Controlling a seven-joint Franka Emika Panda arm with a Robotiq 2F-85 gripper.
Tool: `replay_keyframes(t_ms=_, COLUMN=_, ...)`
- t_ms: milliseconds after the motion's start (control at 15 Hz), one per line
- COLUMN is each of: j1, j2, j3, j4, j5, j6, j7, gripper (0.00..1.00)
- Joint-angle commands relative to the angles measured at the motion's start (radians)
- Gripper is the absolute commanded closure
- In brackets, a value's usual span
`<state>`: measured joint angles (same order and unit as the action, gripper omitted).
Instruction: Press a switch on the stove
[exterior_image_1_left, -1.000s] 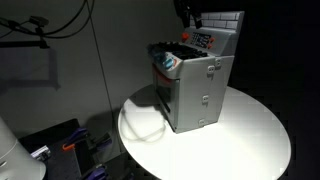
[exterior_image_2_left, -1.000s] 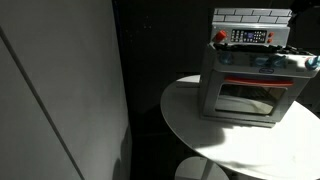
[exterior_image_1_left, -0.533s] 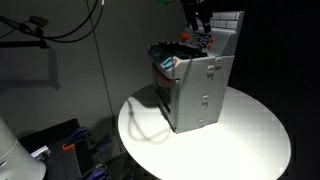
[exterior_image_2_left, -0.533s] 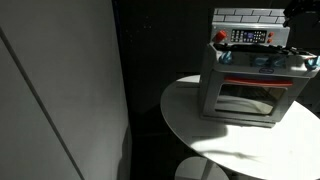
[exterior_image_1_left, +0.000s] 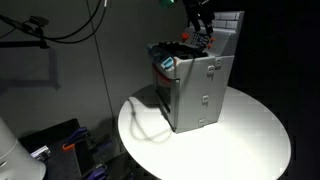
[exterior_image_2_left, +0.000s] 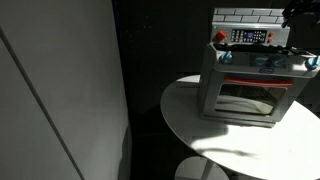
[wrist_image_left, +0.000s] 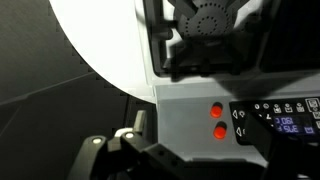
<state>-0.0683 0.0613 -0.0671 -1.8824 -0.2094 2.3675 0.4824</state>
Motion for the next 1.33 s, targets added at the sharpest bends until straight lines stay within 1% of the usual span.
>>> replay_keyframes(t_ms=0, j1=0.006, j2=0.012, j3=-0.01, j4=0.016, j5=-0.008, j6=-0.003, j7=0.01, gripper=0.0)
replay_keyframes(t_ms=1267, j1=0.019, j2=0.111, j3=-0.049, j4=0.115, j5=-0.031, j6=0.006, j7=0.069, gripper=0.0)
